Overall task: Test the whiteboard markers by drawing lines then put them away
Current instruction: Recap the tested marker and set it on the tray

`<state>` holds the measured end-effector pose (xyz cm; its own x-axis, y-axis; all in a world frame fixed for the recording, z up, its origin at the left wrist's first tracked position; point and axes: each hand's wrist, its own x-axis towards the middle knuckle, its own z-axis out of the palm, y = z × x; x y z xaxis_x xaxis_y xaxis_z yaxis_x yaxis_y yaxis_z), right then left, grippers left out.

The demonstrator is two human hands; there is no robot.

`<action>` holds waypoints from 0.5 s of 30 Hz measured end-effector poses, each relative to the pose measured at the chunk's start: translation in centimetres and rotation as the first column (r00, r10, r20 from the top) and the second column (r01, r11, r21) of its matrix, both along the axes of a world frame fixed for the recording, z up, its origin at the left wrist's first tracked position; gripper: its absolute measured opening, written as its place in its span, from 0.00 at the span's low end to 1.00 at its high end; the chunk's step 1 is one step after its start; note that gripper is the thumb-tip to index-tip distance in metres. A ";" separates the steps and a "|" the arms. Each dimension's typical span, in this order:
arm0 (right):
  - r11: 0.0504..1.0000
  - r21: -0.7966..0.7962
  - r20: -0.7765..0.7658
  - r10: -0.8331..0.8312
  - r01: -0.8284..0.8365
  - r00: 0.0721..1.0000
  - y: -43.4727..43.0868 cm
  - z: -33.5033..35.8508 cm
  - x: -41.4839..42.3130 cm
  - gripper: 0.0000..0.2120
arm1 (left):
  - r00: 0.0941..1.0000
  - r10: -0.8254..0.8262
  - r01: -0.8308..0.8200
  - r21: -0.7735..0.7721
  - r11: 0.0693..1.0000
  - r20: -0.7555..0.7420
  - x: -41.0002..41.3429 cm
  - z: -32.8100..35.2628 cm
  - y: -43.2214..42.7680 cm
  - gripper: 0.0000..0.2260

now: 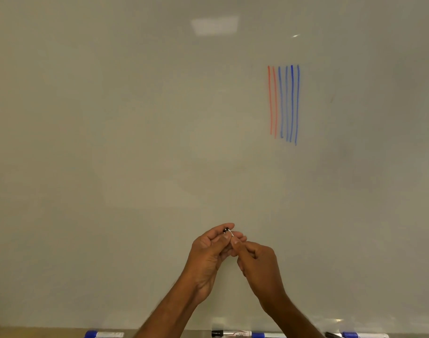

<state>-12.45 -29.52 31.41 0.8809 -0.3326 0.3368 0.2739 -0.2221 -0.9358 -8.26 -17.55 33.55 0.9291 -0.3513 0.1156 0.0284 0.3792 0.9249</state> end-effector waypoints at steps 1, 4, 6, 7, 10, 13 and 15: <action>1.000 0.005 0.002 -0.010 0.010 1.000 0.0 0.2 0.0 0.18 | 1.000 0.009 -0.009 -0.007 1.000 0.002 0.1 0.2 0.0 0.11; 0.998 0.000 -0.001 -0.055 0.055 0.998 0.2 0.8 0.0 0.22 | 0.998 0.038 -0.039 0.006 0.999 0.040 0.4 0.9 -0.2 0.11; 0.999 -0.010 -0.018 -0.052 0.051 0.999 0.2 1.1 -0.1 0.23 | 0.996 0.071 -0.070 -0.012 0.997 0.058 0.6 1.5 -0.4 0.11; 0.999 -0.009 -0.039 -0.035 0.034 0.999 0.2 1.3 -0.2 0.23 | 0.993 0.099 -0.097 -0.031 0.995 0.070 0.7 2.0 -0.5 0.11; 0.995 0.091 -0.110 0.053 -0.043 0.993 -0.9 2.7 -0.4 0.19 | 0.964 0.216 -0.206 -0.074 0.976 0.157 1.7 3.7 -0.2 0.11; 0.976 0.186 0.017 0.109 -0.111 0.994 -2.4 5.8 -0.9 0.09 | 0.863 0.329 -0.338 -0.046 0.940 0.384 2.4 6.1 -0.1 0.10; 0.965 0.245 0.162 0.059 -0.098 0.985 -3.4 8.3 -1.0 0.11 | 0.744 0.365 -0.413 -0.044 0.910 0.560 2.7 7.8 -0.4 0.12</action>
